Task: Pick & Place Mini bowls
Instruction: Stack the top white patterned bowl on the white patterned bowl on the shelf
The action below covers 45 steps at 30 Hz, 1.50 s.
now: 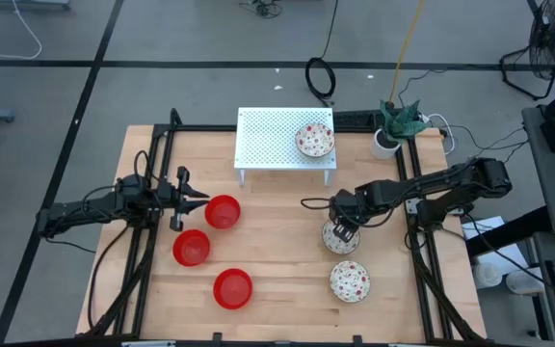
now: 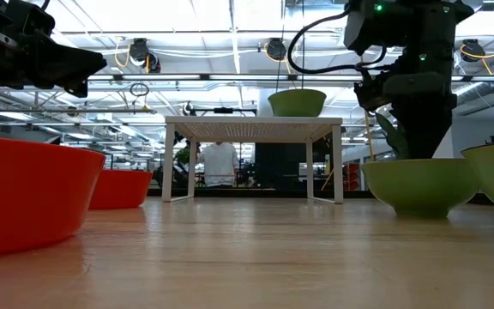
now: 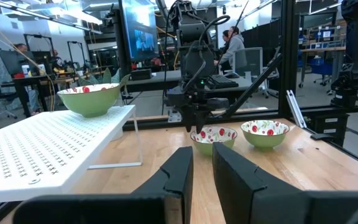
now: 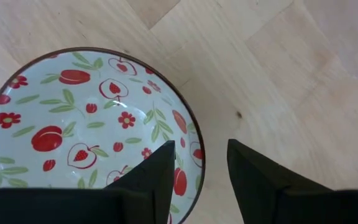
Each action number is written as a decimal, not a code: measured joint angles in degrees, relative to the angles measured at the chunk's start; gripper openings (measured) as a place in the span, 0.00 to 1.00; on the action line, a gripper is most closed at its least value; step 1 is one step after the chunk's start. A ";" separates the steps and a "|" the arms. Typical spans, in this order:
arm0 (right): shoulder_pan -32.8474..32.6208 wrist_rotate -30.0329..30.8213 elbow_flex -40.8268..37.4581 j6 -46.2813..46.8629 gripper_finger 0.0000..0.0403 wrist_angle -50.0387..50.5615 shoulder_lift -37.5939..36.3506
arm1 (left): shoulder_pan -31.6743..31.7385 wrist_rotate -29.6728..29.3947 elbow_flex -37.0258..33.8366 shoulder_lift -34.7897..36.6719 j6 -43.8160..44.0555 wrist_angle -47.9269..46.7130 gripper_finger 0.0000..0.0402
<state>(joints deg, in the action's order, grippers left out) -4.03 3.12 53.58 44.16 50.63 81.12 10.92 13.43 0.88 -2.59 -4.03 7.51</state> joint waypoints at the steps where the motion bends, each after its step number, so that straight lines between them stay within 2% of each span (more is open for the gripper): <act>1: 0.00 -0.02 0.00 -0.03 0.33 0.00 0.00 | 0.00 0.00 -0.02 0.00 0.00 0.00 0.16; 14: -0.70 -0.12 0.00 -3.24 0.33 0.32 0.00 | 0.00 0.00 0.00 -0.01 0.00 0.00 0.16; 21: -0.70 -0.14 0.00 1.08 0.33 0.42 0.00 | 0.00 0.00 -0.02 -0.02 0.00 0.00 0.16; 45: -0.70 -0.31 -1.58 0.70 0.33 0.70 0.00 | -0.02 0.00 -0.02 -0.02 0.00 0.00 0.16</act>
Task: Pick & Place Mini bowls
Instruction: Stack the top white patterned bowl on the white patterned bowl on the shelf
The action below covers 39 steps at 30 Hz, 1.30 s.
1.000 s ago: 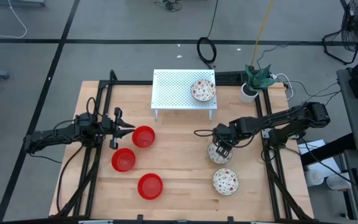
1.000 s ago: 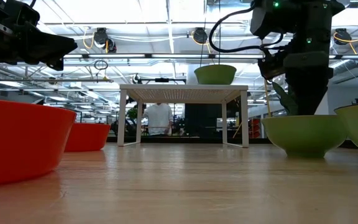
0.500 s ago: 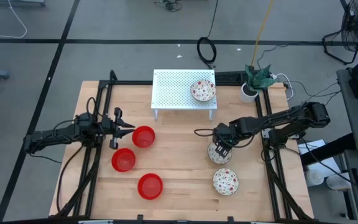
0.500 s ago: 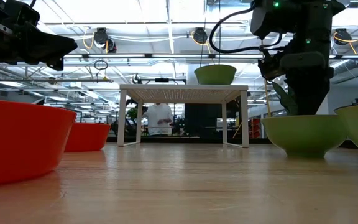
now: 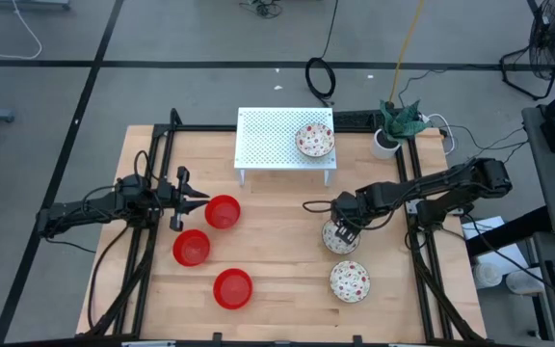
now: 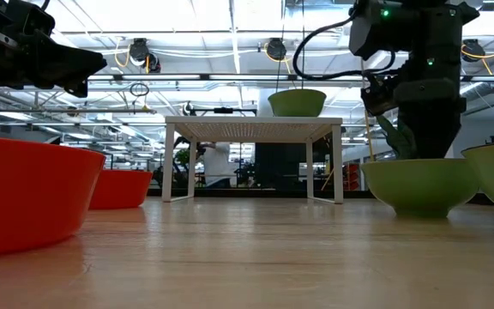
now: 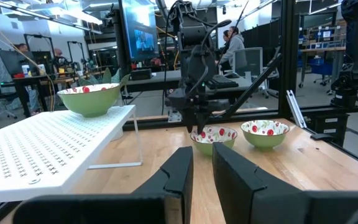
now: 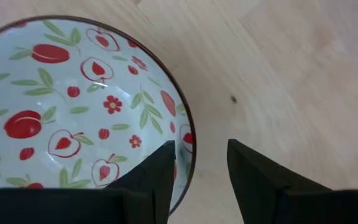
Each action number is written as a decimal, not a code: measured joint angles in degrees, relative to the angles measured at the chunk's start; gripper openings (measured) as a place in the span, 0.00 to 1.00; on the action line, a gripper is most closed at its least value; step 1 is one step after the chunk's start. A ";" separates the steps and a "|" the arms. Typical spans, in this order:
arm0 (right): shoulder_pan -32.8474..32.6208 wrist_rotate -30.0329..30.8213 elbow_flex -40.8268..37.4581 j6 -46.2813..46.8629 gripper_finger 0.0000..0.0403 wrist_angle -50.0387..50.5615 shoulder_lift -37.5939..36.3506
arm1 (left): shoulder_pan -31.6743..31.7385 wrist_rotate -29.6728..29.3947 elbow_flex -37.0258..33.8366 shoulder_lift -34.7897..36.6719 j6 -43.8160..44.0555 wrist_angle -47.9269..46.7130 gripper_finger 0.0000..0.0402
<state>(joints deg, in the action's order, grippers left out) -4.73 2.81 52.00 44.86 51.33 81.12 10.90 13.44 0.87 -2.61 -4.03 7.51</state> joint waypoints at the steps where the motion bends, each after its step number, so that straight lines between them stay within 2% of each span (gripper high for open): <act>1: 0.00 -0.02 -0.13 0.10 0.33 -0.04 0.00 | 0.01 0.00 0.01 0.02 0.00 0.00 0.16; 39: -0.24 -1.57 -2.46 1.42 0.33 -3.32 0.00 | 0.00 0.00 0.01 0.01 0.00 0.00 0.16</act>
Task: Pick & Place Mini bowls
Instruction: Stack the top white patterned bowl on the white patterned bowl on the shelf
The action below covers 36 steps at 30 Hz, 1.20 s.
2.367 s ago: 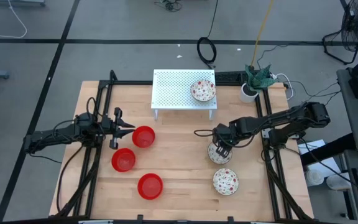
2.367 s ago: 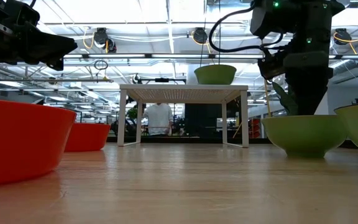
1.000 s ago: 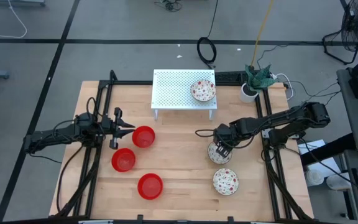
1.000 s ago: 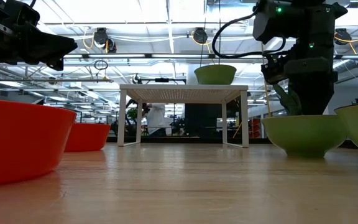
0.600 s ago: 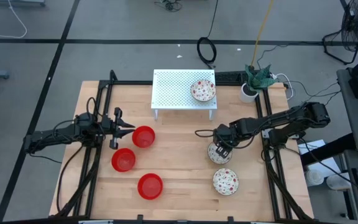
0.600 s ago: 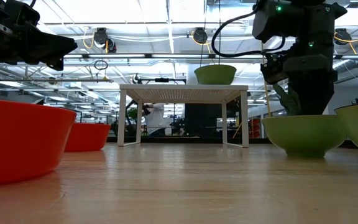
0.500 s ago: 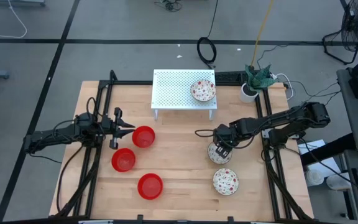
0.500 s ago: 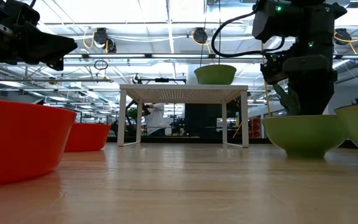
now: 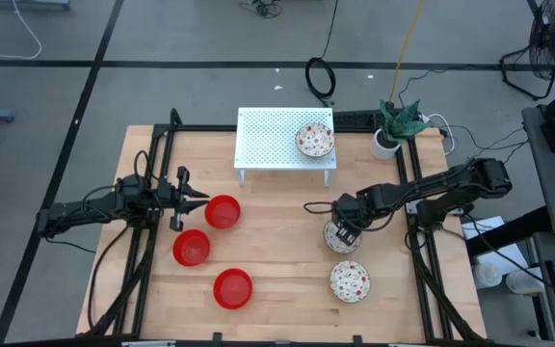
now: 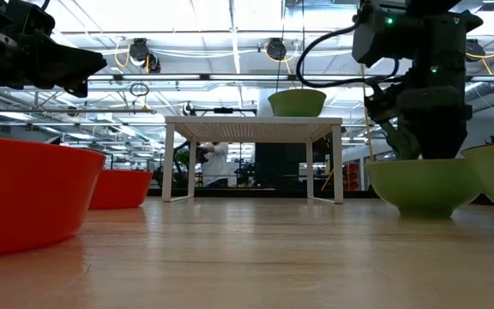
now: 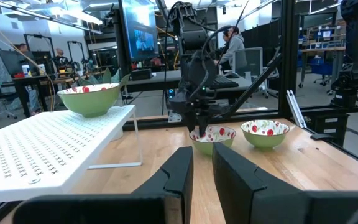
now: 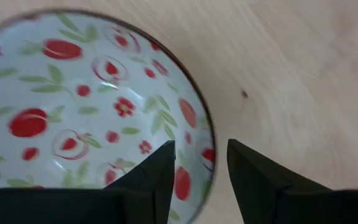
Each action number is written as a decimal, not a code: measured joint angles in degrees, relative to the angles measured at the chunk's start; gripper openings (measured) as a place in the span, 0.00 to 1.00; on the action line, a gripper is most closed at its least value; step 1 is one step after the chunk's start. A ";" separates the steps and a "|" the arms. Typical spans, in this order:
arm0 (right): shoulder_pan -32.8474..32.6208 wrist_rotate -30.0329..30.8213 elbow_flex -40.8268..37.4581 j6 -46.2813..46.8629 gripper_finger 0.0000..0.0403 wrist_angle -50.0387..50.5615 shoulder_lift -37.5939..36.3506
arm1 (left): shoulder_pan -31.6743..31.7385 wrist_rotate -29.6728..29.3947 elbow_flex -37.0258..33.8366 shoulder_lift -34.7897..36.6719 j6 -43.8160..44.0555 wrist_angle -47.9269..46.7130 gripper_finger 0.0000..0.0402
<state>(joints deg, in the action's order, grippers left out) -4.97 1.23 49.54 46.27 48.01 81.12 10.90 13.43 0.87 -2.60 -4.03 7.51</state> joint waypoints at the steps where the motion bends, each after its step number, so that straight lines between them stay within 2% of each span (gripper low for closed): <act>1: 0.00 0.00 0.00 -0.01 0.33 -0.35 0.00 | 0.01 0.00 0.00 0.01 0.00 0.00 0.16; 6: -0.01 -1.51 0.00 0.06 0.33 -0.61 0.00 | -0.01 0.00 0.01 0.01 0.00 0.00 0.16; 36: 0.00 -1.31 0.00 -0.01 0.33 -0.61 0.00 | 0.01 0.00 0.00 0.00 0.00 0.00 0.16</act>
